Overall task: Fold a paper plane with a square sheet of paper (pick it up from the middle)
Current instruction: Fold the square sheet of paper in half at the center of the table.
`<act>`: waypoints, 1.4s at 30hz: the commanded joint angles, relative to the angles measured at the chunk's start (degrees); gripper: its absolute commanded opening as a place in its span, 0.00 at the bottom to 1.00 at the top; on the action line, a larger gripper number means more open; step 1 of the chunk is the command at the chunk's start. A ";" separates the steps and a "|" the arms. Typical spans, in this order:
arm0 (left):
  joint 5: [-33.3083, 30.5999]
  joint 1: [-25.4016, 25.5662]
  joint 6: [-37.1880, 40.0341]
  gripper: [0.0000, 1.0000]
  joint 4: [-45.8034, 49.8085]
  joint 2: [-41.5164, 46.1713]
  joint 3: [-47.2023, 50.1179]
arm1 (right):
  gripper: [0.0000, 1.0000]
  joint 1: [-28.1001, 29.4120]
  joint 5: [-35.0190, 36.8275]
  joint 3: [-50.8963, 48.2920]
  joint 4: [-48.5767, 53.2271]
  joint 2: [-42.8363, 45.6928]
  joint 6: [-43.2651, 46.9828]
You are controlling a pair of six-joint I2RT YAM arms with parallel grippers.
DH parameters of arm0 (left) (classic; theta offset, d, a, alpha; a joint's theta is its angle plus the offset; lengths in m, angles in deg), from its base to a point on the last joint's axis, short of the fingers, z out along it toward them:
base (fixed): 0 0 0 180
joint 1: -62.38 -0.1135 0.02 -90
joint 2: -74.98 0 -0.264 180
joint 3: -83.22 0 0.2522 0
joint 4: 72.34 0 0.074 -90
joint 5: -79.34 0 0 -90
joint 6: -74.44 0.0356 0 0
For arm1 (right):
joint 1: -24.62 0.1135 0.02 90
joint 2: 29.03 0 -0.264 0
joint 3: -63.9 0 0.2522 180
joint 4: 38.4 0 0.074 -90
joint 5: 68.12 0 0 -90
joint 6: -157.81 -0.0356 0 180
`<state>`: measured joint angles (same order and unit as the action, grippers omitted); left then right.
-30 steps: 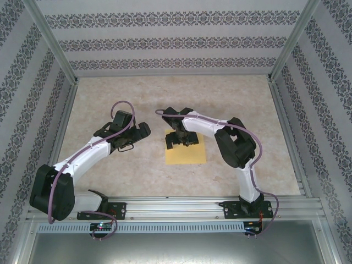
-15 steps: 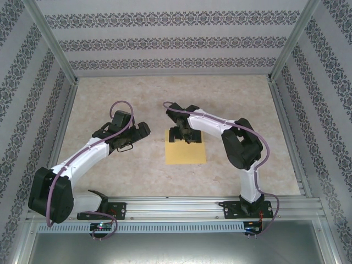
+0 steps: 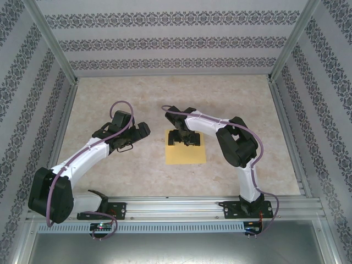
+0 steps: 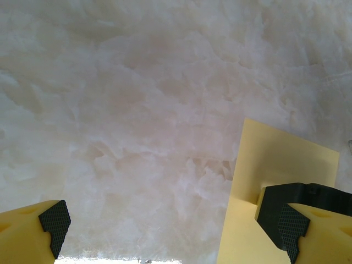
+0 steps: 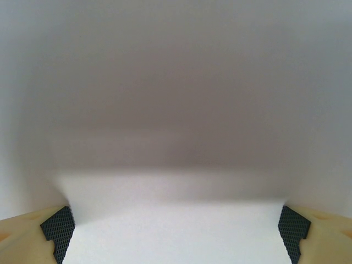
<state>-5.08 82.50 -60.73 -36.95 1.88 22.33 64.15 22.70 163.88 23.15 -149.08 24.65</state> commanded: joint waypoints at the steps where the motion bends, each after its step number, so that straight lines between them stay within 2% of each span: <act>1: -0.31 -0.81 1.21 1.00 0.96 1.44 0.04 | 0.98 0.55 -0.32 -4.08 0.41 -4.16 0.81; 17: 0.04 -0.87 0.98 1.00 1.49 1.55 0.00 | 0.88 0.48 -1.43 -3.12 -0.99 -2.02 3.07; 19: 0.04 -0.82 0.89 1.00 1.58 1.59 0.01 | 0.81 0.45 -1.77 -2.88 -1.34 -1.24 3.59; 24: -0.13 -0.83 0.88 1.00 2.01 1.99 0.02 | 0.72 0.46 -2.46 -2.46 -1.90 0.73 3.91; 30: -0.05 -0.81 1.00 1.00 2.53 2.18 -0.26 | 0.51 0.43 -5.15 -2.74 -4.25 5.40 4.14; 32: -0.14 -0.86 0.92 1.00 2.70 2.35 -0.23 | 0.48 0.21 -5.85 -2.98 -4.87 7.22 3.76; 33: -0.22 -0.87 0.91 1.00 2.80 2.50 -0.25 | 0.44 0.12 -6.59 -3.45 -5.50 8.31 3.49; 38: -0.57 -0.86 0.95 1.00 3.28 2.91 -0.38 | 0.42 -1.56 -14.33 -7.82 -12.29 14.45 0.56; 42: -0.15 -0.84 0.84 1.00 3.42 2.83 -0.62 | 0.43 -4.20 -27.25 -15.34 -28.27 19.94 -5.98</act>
<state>-5.05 82.50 -60.73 -35.27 3.74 22.33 61.79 6.24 152.49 6.63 -131.90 24.39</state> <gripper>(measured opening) 0.999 0.425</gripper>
